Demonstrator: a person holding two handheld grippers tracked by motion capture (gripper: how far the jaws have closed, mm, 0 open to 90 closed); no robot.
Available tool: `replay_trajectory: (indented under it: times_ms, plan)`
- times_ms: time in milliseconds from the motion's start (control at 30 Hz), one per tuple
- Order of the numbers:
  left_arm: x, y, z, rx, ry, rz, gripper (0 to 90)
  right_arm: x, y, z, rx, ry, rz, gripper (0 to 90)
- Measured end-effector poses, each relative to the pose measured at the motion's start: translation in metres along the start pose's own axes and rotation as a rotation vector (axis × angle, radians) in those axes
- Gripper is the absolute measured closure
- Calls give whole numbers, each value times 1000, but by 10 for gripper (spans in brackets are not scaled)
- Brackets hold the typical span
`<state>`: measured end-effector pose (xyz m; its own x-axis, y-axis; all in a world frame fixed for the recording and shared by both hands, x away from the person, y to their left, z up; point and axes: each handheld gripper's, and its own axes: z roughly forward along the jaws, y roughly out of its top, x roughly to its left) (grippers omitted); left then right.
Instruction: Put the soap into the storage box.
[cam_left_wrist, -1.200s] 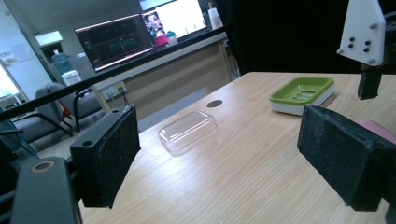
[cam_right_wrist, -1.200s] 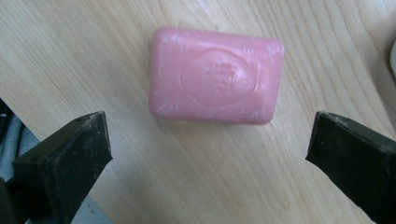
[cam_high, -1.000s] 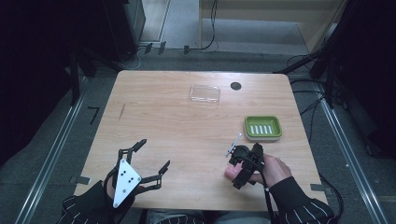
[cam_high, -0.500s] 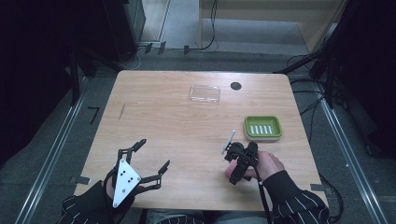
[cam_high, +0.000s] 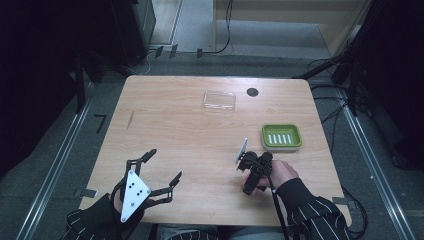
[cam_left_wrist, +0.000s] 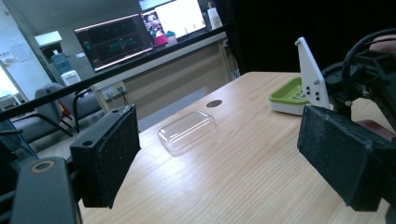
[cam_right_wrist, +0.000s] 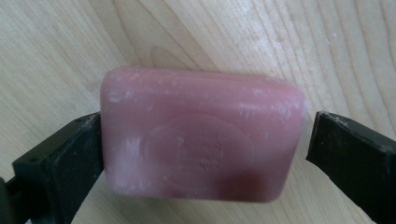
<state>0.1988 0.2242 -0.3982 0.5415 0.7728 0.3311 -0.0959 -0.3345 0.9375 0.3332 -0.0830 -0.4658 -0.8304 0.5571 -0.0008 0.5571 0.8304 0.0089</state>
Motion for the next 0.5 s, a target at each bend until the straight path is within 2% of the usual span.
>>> replay_trajectory:
  times_ms: [200,333,500]
  plan:
    - [0,0,0,0,3,-1,136,1,3,6,28,-2,-11,0]
    - [0,0,0,1,3,0,136,1,3,7,31,-1,1,0]
    - [0,0,-1,0,5,-2,136,2,4,7,36,3,-3,53]
